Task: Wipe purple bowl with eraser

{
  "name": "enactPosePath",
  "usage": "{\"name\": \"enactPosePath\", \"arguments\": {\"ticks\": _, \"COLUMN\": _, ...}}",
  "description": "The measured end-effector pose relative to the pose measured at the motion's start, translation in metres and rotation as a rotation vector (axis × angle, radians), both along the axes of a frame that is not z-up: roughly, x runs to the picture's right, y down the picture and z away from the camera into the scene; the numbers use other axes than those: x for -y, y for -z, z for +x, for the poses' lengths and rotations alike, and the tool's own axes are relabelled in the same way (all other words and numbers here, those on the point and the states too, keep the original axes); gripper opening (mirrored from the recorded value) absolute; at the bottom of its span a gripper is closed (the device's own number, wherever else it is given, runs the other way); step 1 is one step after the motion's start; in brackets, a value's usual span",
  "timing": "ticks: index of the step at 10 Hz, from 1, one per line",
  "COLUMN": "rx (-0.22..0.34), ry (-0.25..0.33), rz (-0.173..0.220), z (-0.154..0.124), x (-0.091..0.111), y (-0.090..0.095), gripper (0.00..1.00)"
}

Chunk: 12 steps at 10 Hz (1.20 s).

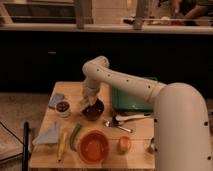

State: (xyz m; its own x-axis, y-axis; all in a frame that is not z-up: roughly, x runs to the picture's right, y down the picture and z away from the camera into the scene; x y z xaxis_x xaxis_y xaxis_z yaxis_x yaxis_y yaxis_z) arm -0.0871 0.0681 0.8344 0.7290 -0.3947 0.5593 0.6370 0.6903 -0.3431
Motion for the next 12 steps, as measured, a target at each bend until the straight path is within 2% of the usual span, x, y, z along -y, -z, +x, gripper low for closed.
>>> {"name": "enactPosePath", "arguments": {"ticks": 3, "rx": -0.023, "ry": 0.003, "rz": -0.059, "z": 0.026, "x": -0.029, "y": -0.001, "gripper": 0.00}}
{"name": "enactPosePath", "arguments": {"ticks": 6, "rx": -0.084, "ry": -0.044, "rz": -0.089, "z": 0.072, "x": -0.037, "y": 0.001, "gripper": 0.00}}
{"name": "enactPosePath", "arguments": {"ticks": 9, "rx": -0.134, "ry": -0.090, "rz": -0.088, "z": 0.100, "x": -0.034, "y": 0.004, "gripper": 0.00}}
{"name": "enactPosePath", "arguments": {"ticks": 12, "rx": -0.149, "ry": -0.103, "rz": -0.063, "z": 0.095, "x": -0.012, "y": -0.005, "gripper": 0.00}}
